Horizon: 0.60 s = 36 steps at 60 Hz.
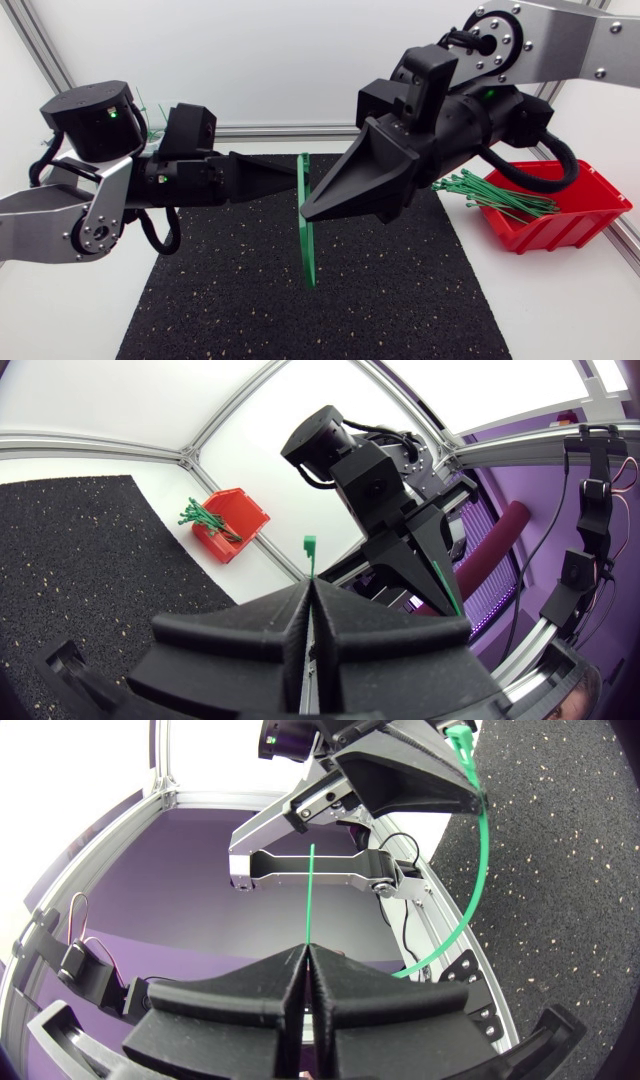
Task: Take a green cable tie from the red box, thread the tail through the head to close it, then place it in the transparent bin on the left.
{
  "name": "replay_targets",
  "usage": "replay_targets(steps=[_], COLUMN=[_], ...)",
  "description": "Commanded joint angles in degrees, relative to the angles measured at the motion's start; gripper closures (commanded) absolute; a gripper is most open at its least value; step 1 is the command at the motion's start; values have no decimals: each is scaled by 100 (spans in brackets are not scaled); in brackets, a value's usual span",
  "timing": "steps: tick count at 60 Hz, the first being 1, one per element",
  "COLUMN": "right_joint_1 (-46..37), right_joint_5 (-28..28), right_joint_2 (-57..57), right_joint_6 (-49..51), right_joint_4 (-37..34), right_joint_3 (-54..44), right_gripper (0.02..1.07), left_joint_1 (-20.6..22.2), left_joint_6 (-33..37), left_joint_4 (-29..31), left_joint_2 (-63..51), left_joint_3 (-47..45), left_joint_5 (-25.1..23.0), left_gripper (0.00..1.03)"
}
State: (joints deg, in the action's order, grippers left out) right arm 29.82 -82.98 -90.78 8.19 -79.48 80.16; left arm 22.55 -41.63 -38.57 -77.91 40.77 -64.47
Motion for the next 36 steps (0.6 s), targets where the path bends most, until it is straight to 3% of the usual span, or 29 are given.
replay_targets(steps=[1, 36], right_joint_1=[-100, -328], right_joint_5=[-113, -219], right_joint_2=[-168, -774], right_joint_6=[113, 333], right_joint_4=[-129, -173], right_joint_3=[17, -203], right_gripper=[102, 102], left_joint_1=[48, 75], left_joint_6=[-91, 137], left_joint_4=[-116, -230], left_joint_2=[92, 267], left_joint_3=[-175, -342], left_joint_5=[22, 136], left_gripper=[100, 100])
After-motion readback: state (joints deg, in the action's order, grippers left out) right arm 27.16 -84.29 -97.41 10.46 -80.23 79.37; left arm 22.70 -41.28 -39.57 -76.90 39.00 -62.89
